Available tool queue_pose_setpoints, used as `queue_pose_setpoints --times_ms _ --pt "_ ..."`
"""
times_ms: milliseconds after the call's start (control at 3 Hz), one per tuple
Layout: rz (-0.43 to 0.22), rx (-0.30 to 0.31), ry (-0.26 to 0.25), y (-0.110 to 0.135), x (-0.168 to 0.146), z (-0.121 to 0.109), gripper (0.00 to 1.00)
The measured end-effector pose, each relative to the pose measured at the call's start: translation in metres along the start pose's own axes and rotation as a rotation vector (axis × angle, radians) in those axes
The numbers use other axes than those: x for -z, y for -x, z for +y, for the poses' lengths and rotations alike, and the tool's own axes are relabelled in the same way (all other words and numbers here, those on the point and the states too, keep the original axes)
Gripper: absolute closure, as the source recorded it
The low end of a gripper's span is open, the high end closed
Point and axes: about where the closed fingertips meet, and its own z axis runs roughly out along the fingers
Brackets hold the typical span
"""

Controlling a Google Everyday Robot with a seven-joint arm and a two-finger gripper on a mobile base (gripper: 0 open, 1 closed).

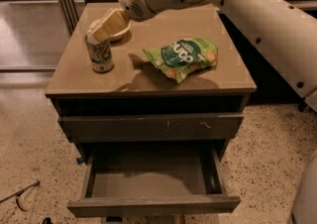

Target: Place 7up can into middle drawer

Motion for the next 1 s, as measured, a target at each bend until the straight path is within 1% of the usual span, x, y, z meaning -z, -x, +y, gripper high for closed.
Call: queue_pose_setpoints --times_ms 333,667,1000 --pt "0.032 0.011 0.016 -0.011 -0.023 -0.009 0.0" --pt "0.11 0.031 0.073 -0.033 -0.045 -0.014 0.0" --pt "0.148 0.044 0.115 -0.041 -0.055 -0.013 0.0"
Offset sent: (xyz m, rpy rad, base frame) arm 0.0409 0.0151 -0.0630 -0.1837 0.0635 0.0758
